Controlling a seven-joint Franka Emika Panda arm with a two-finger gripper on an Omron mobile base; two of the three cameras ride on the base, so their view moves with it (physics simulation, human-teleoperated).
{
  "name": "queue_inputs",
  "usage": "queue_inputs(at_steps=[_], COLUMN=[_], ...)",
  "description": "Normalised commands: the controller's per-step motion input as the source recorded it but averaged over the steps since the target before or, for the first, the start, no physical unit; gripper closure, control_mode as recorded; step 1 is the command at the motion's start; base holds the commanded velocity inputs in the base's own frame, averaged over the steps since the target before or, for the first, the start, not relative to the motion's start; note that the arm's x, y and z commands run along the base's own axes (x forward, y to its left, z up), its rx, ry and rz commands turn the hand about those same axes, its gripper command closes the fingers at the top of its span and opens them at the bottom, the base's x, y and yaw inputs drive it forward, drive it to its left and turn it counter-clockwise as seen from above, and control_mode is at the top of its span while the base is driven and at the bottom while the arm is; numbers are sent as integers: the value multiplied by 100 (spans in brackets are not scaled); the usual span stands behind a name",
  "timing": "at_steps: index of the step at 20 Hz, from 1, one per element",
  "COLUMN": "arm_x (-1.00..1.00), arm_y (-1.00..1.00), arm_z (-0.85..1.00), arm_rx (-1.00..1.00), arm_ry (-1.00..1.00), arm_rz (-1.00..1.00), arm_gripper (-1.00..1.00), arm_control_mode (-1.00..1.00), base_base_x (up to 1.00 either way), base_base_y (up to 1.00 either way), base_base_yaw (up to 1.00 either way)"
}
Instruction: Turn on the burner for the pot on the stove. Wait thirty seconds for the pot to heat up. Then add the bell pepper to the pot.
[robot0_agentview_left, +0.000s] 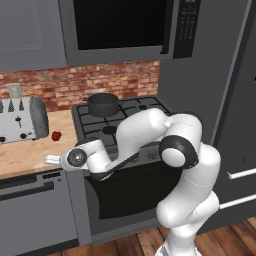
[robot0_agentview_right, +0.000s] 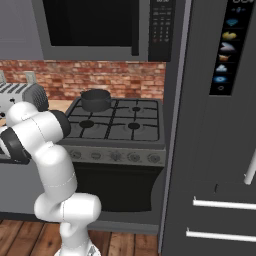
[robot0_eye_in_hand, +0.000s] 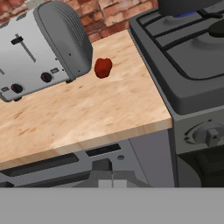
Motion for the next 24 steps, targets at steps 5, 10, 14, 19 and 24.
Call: queue_inputs(at_steps=[5, 10, 14, 19, 24], arm_x=[0, 0, 0, 0, 0], arm_y=[0, 0, 0, 0, 0], arm_z=[0, 0, 0, 0, 0], arm_rx=[0, 0, 0, 0, 0], arm_ry=[0, 0, 0, 0, 0], arm_rz=[0, 0, 0, 0, 0], arm_gripper=[100, 100, 100, 100, 100], arm_control_mode=[-100, -100, -100, -100, -100], base_base_x=[0, 0, 0, 0, 0], base_base_y=[0, 0, 0, 0, 0], base_base_yaw=[0, 0, 0, 0, 0])
